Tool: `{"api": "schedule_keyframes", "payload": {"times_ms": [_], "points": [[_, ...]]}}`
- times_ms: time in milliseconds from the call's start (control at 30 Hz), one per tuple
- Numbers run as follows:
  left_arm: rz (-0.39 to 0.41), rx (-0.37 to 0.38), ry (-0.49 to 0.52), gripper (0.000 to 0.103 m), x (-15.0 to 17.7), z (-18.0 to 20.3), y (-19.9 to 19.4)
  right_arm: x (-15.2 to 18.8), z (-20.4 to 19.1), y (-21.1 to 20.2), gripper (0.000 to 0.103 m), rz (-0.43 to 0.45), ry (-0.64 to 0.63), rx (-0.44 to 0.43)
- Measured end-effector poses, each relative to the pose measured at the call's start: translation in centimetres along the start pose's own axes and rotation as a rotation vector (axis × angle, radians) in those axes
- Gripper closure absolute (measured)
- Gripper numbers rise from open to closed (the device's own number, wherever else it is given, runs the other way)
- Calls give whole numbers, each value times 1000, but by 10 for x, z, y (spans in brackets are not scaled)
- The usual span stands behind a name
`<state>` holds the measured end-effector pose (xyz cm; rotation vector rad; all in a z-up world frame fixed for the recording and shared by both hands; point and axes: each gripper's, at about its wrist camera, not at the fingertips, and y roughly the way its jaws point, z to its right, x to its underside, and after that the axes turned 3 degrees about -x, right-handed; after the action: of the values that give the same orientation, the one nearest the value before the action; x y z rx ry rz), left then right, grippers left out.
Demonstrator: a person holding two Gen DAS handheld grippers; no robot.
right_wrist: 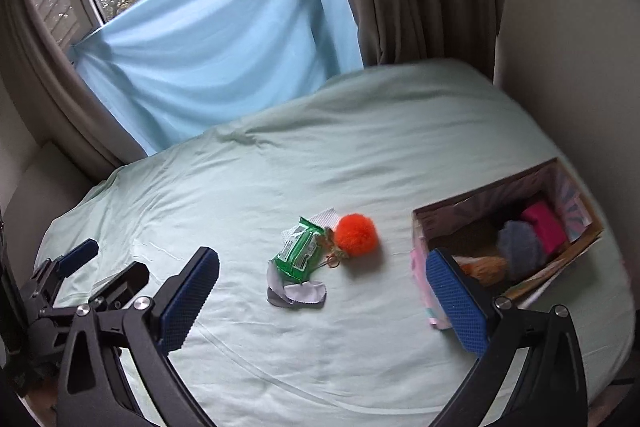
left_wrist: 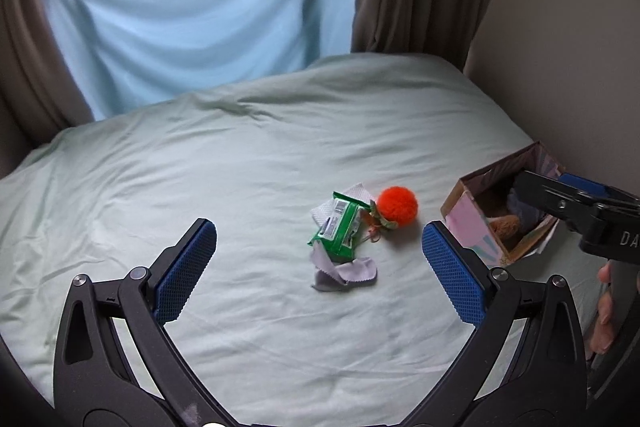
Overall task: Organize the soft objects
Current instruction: 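Move both tools toward the green packet, orange pompom and grey cloth, then grasp the green wipe packet with the left tool while the right tool grasps the orange pompom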
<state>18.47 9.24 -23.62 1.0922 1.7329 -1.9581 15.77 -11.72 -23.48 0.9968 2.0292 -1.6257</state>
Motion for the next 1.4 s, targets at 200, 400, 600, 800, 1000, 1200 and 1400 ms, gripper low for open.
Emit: {"api": "schedule_keyframes", "payload": {"times_ms": [200, 400, 600, 800, 1000, 1200, 1400], "points": [[-38, 42, 63, 1, 9, 14, 72, 5, 17, 67, 0, -19, 72, 3], [-79, 73, 137, 1, 21, 29, 150, 8, 40, 137, 0, -39, 118, 36], [-130, 105, 191, 9, 32, 43, 216, 17, 60, 204, 7, -97, 137, 31], [-175, 104, 249, 18, 45, 53, 266, 23, 73, 248, 10, -109, 151, 46], [-201, 110, 255, 25, 54, 56, 294, 30, 85, 277, 12, -126, 179, 55], [-225, 133, 292, 39, 55, 62, 309, 36, 87, 294, 34, -162, 163, 64], [-232, 160, 332, 58, 57, 68, 312, 37, 86, 296, 57, -172, 121, 71]]}}
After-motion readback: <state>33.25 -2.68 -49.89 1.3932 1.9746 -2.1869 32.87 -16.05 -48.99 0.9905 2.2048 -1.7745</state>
